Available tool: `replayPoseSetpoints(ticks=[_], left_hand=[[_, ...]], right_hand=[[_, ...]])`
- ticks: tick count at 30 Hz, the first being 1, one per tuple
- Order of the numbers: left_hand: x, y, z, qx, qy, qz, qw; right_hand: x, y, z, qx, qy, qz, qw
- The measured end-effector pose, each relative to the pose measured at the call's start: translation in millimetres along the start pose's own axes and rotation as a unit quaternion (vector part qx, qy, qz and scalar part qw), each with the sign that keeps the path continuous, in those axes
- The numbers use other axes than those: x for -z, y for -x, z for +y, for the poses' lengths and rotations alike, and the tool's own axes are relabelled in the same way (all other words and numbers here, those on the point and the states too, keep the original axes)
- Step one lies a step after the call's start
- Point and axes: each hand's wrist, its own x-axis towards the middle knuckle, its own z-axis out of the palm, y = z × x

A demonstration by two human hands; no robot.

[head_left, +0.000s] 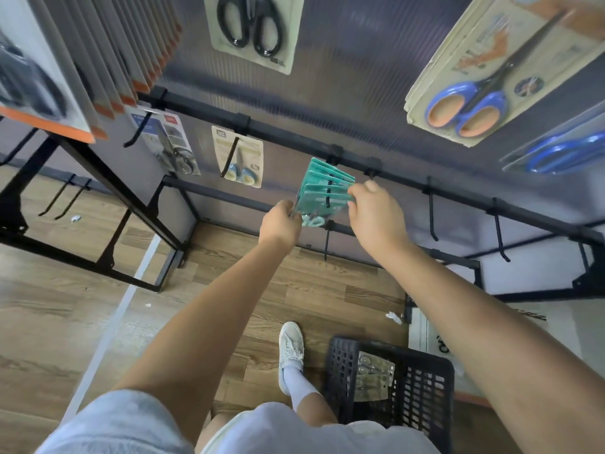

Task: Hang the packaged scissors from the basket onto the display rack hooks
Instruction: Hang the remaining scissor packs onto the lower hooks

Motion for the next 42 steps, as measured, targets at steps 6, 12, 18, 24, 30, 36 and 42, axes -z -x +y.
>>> replayPoseSetpoints(ticks=[6, 12, 18, 24, 30, 36, 42], left_hand=[[31.7, 37.8, 27.3, -0.106, -0.078, -0.007, 0.991], [53.7, 108.8, 56.3, -0.25, -0.174, -0.049, 0.951], [35.2, 195.8, 67.2, -0.385, -0.245, -0.104, 0.884], [-20.4, 265.5, 62.7, -0.412, -0.228, -0.225, 0.853], [-99.4, 306.8, 66.1, -0.448, -0.277, -0.3, 0.796], [-206.9, 320.4, 41.0, -0.44, -0.358, -0.337, 0.752], [-277.4, 315.9, -19.2, -0.402, -0.446, -0.385, 0.701]], right_hand=[[32.6, 40.9, -4.6, -0.072, -0.006, 0.031, 0.997], [64.1, 117.3, -19.8, -0.179, -0.025, 0.083, 0.98], [79.9, 213.2, -31.0, -0.277, -0.028, 0.128, 0.952], [75.7, 303.6, -12.8, -0.378, -0.079, 0.149, 0.91], [68.3, 387.3, 40.6, -0.48, -0.086, 0.142, 0.861], [18.3, 462.8, 97.7, -0.562, -0.139, 0.098, 0.809], [-79.8, 508.1, 119.9, -0.624, -0.226, 0.029, 0.747]])
